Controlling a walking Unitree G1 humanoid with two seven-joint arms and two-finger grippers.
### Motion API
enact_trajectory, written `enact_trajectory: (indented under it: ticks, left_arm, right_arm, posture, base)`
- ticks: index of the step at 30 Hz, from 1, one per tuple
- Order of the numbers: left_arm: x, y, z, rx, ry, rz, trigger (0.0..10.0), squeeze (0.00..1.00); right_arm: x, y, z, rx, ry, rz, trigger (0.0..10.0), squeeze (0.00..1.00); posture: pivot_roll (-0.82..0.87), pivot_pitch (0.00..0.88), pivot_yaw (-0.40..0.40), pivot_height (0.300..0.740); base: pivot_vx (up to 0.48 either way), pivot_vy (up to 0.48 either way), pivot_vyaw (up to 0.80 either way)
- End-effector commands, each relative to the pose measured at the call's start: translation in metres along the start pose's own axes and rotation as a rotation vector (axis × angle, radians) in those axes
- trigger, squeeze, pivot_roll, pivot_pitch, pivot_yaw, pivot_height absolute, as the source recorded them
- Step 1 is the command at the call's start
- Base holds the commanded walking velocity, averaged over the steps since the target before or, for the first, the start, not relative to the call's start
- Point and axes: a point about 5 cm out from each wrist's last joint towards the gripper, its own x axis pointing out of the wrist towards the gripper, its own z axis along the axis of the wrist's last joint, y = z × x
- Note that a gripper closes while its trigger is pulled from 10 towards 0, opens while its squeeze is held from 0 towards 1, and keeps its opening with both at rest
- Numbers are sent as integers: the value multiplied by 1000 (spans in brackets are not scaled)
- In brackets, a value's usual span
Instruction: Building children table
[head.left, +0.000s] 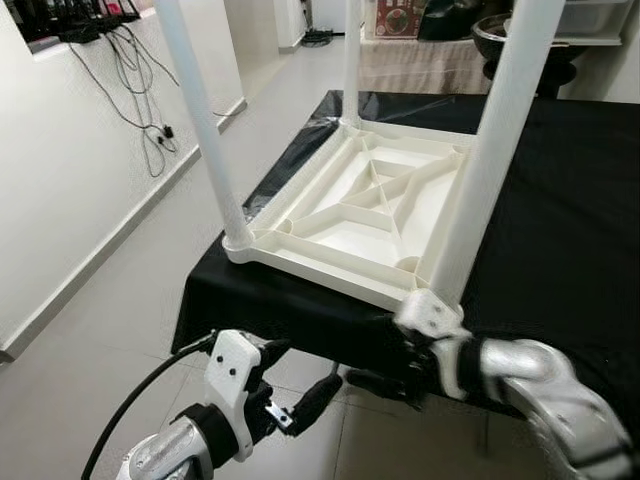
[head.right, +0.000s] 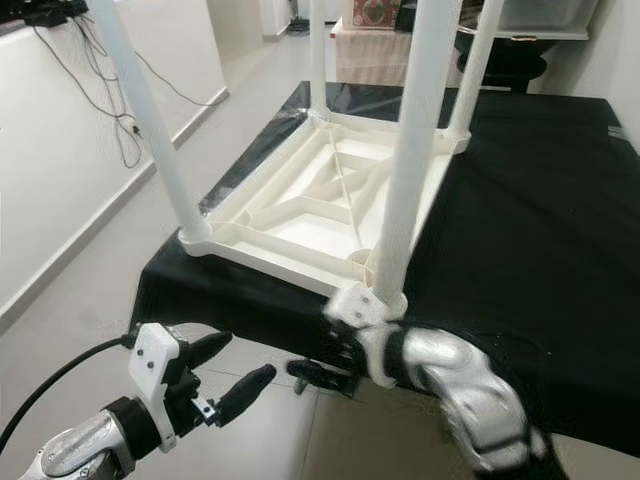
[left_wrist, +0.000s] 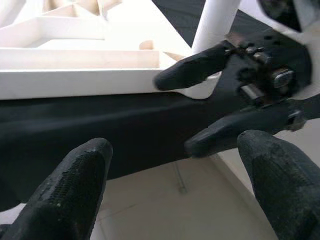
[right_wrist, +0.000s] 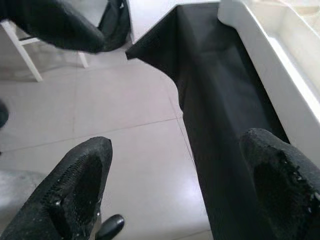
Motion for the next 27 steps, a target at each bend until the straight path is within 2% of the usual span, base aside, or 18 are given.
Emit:
enact_trajectory:
  ticks: [1,4,5,7,10,12,14,21,24,27]
  left_arm:
    - [-3,0,1,1,-3,1,10000,0]
    - [-3,1,2,3,-15,22,10000,0]
    - [-4,1,3,5,-26,42,10000,0]
    - [-5,2,4,5,-43,73,10000,0]
    - [-5,1,5,3,-48,75,10000,0]
    - [-5,1,5,2,-49,72,10000,0]
    - [-5,0,5,-3,-52,67,10000,0]
    - [-5,-2,5,-5,-55,66,10000,0]
    - [-5,-2,6,-6,-58,67,10000,0]
    - [-5,-1,6,-6,-58,68,10000,0]
  right_arm:
    - [6,2,-3,16,23,9,10000,0]
    - [13,-1,0,19,25,-12,10000,0]
    - [20,-4,3,22,32,-36,10000,0]
    - [33,-10,5,-2,76,-74,10000,0]
    - [38,-16,4,-28,124,-101,10000,0]
    - [40,-19,4,-38,147,-116,10000,0]
    - [41,-30,6,-49,183,-165,10000,0]
    - [39,-45,11,-60,199,-240,10000,0]
    - [37,-64,28,-70,120,-379,10000,0]
    - [37,-68,33,-66,98,-408,10000,0]
  posture:
    - [-10,146,66,740]
    - [-4,152,63,740]
    - [0,158,61,740]
    - [0,162,60,740]
    - [1,169,57,740]
    - [1,169,57,740]
    - [7,176,54,740]
    - [8,183,51,740]
    - [8,187,52,740]
    - [8,187,52,740]
  base:
    - [0,0,0]
    - [0,0,0]
    - [0,0,0]
    - [0,0,0]
    - [0,0,0]
    - [0,0,0]
    - [0,0,0]
    - [0,0,0]
    - [0,0,0]
    - [0,0,0]
